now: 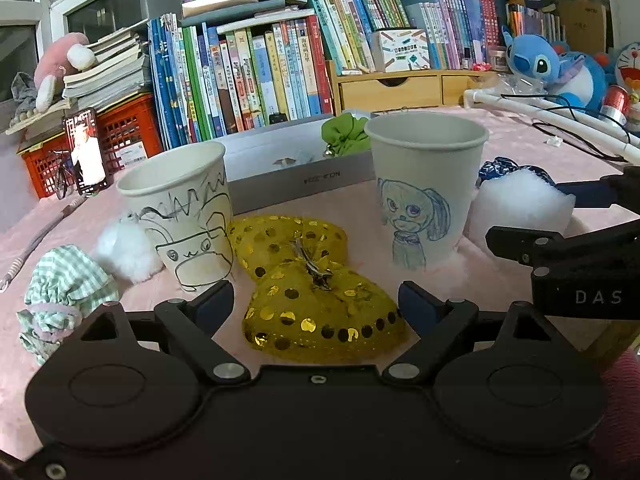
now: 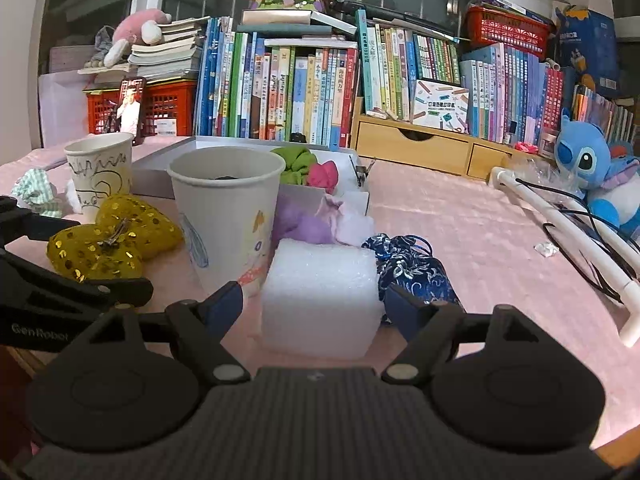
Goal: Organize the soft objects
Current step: 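Grasp the yellow sequin bow with the left tool while the right tool grasps the white foam block, then carry the bow and foam block into the white tray and open both tools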
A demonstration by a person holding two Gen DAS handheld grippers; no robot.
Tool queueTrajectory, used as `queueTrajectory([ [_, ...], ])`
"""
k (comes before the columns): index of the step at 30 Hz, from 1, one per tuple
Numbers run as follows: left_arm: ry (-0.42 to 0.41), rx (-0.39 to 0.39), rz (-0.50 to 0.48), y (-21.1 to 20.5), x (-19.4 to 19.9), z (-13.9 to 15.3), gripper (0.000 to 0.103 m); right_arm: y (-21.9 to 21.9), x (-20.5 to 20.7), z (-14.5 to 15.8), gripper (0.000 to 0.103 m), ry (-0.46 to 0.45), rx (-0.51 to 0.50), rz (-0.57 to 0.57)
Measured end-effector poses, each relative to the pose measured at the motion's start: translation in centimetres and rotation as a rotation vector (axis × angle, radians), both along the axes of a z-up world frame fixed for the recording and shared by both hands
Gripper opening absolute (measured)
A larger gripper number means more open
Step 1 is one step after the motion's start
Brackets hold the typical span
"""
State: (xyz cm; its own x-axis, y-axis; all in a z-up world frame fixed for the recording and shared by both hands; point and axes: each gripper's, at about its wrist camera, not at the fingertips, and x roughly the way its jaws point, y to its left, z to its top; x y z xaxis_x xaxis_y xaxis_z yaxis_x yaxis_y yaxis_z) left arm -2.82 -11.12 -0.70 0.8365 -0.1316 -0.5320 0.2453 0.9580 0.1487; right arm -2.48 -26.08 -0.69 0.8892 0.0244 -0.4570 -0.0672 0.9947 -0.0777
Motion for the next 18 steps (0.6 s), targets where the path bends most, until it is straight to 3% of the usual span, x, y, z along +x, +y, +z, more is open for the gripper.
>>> queueTrajectory([
  [7,-0.010,-0.009,0.018,0.01,0.45,-0.74,0.090,0.28,0.27,-0.32,0.086,-0.002,0.010,-0.023],
  [10,-0.014,-0.024,0.014,0.12,0.62,-0.76,0.085,0.25,0.29,-0.45,0.085,0.002,0.022,-0.028],
  [13,0.012,-0.061,-0.011,0.39,0.68,-0.67,0.063,0.10,0.36,-0.55,0.073,0.010,0.029,-0.040],
  [14,0.017,-0.068,-0.009,0.47,0.62,-0.57,0.061,0.08,0.36,-0.56,0.067,0.014,0.029,-0.044],
  [18,0.003,-0.042,-0.020,0.45,0.09,0.18,0.054,0.05,-0.25,-0.11,0.064,-0.004,0.034,-0.043],
])
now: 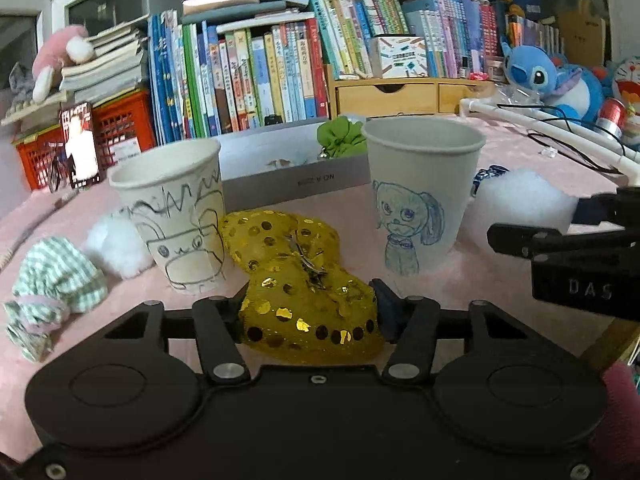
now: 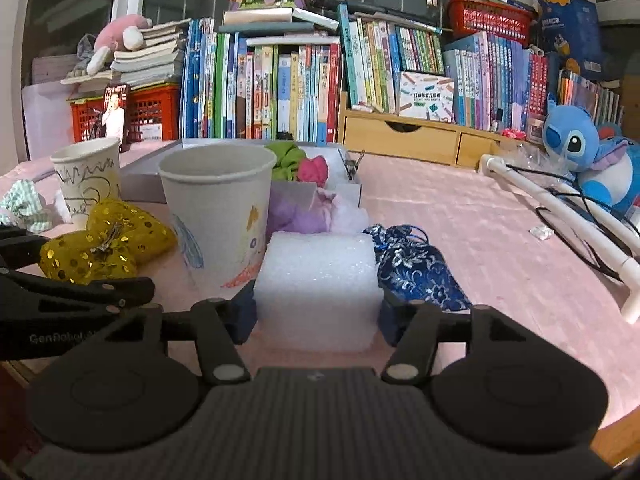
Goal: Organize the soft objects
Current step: 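Carry the bow and foam block into the white tray and open both tools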
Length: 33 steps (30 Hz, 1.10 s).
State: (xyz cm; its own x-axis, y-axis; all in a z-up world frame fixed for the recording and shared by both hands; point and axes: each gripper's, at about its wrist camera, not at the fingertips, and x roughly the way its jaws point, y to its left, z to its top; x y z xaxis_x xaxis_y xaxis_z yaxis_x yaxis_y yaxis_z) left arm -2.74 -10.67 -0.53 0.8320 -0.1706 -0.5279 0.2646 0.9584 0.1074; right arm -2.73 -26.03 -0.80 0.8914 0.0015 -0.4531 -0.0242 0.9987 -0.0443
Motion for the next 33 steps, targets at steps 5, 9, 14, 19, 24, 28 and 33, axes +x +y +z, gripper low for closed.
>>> queueTrajectory([
  [5,-0.031,-0.020,-0.057,0.0,-1.3,2.3,0.053,-0.3,-0.7,1.4,0.063,-0.024,0.009,0.003],
  [9,-0.088,-0.004,-0.082,-0.1,-2.0,4.9,0.053,-0.9,-0.7,3.0,0.063,-0.059,-0.011,-0.001],
  [14,-0.116,-0.026,-0.119,0.6,-1.6,8.6,0.053,-2.4,0.4,5.5,0.064,-0.116,-0.041,-0.018],
  [19,-0.046,-0.118,-0.100,2.5,2.5,12.8,0.053,-3.7,3.2,8.2,0.064,-0.133,-0.024,0.010],
  [24,0.006,-0.180,-0.054,4.2,8.3,16.3,0.053,-4.2,7.8,10.4,0.064,-0.099,0.012,0.052],
  [28,0.094,-0.219,-0.018,5.1,14.4,17.7,0.053,-4.4,12.6,11.8,0.064,-0.022,0.076,0.088],
  [33,0.209,-0.229,0.046,5.8,21.4,17.1,0.053,-4.0,18.4,12.2,0.064,0.064,0.117,0.117],
])
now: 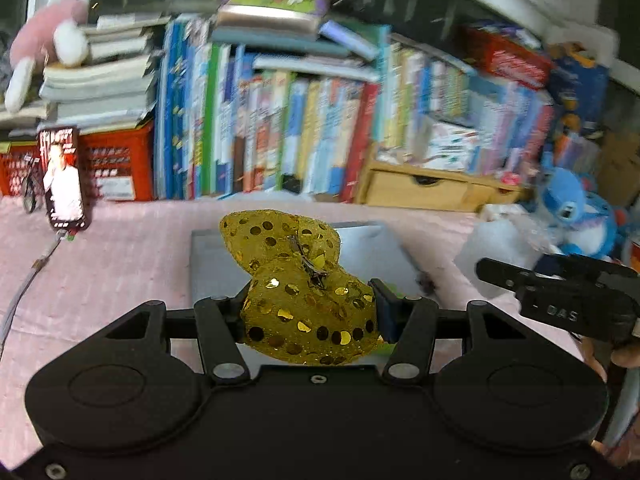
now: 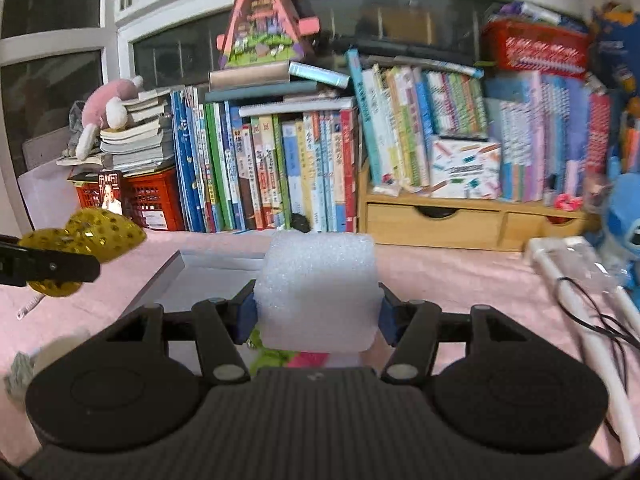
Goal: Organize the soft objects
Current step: 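Carry the bow and foam block into the white tray and open both tools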
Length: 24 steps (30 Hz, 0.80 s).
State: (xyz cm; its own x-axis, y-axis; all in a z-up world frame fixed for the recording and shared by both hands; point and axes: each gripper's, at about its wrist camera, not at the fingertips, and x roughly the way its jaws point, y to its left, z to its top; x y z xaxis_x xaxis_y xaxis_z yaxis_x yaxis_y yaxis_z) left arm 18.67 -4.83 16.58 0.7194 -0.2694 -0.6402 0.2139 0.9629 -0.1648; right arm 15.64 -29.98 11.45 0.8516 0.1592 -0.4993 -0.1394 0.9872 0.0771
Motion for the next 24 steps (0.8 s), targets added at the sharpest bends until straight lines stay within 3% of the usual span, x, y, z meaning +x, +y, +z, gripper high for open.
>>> queueTrajectory([
  [6,0.173,-0.016,0.075,0.6,6.8,-3.5,0.053,0.3,5.6,-1.4,0.064,0.128,0.079,0.007],
  [13,0.288,-0.003,0.128,0.4,11.5,-7.6,0.053,1.8,10.1,-3.9,0.064,0.233,0.071,0.019],
  [24,0.375,0.022,0.137,-0.6,14.7,-11.1,0.053,3.7,14.0,-7.1,0.064,0.309,-0.007,0.024],
])
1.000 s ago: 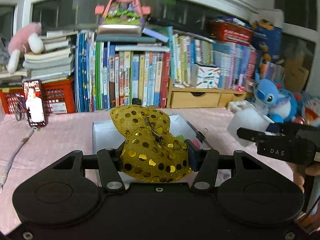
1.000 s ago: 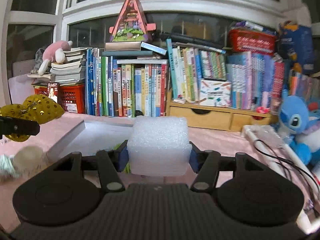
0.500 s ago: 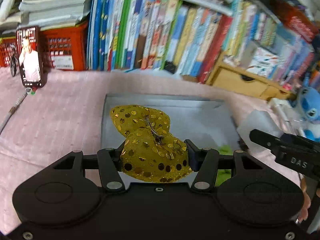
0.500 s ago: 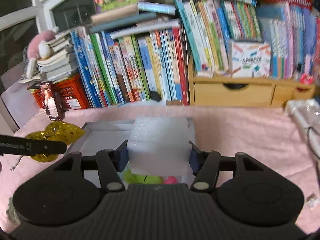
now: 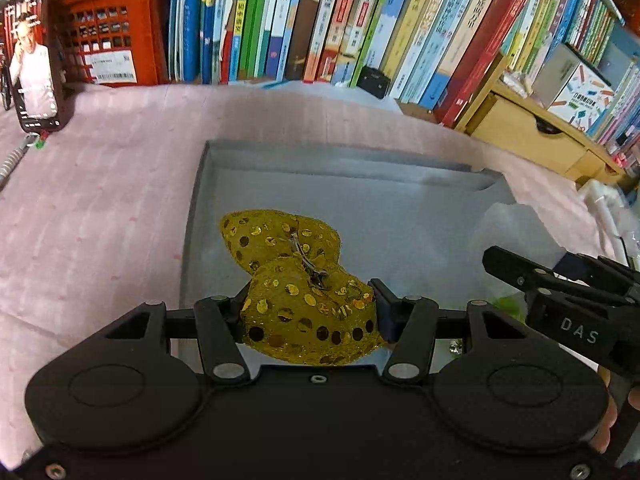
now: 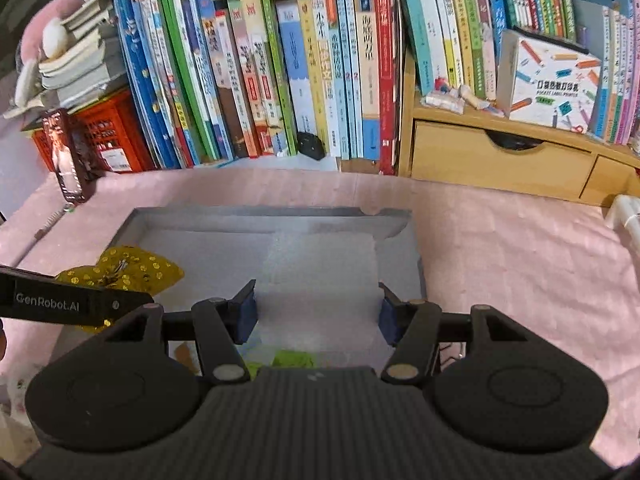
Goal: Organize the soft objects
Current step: 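Carry the bow and foam block into the white tray and open both tools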
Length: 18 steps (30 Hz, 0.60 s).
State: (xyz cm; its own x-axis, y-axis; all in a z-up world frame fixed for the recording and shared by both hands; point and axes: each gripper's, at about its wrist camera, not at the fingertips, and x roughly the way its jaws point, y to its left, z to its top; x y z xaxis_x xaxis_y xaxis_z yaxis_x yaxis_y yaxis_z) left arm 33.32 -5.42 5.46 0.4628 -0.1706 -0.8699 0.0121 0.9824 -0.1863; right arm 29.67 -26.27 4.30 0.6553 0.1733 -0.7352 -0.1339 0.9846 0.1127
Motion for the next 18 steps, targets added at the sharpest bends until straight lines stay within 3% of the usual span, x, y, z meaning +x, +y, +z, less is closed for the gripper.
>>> queueTrajectory([
  [16,0.051,-0.009,-0.018,-0.5,1.1,-1.5,0.054,0.8,1.3,-2.6,0.063,0.087,-0.037,0.033],
  [18,0.060,-0.010,-0.020,-0.5,1.2,-1.7,0.055,0.9,1.3,-2.8,0.067,0.091,-0.036,0.034],
])
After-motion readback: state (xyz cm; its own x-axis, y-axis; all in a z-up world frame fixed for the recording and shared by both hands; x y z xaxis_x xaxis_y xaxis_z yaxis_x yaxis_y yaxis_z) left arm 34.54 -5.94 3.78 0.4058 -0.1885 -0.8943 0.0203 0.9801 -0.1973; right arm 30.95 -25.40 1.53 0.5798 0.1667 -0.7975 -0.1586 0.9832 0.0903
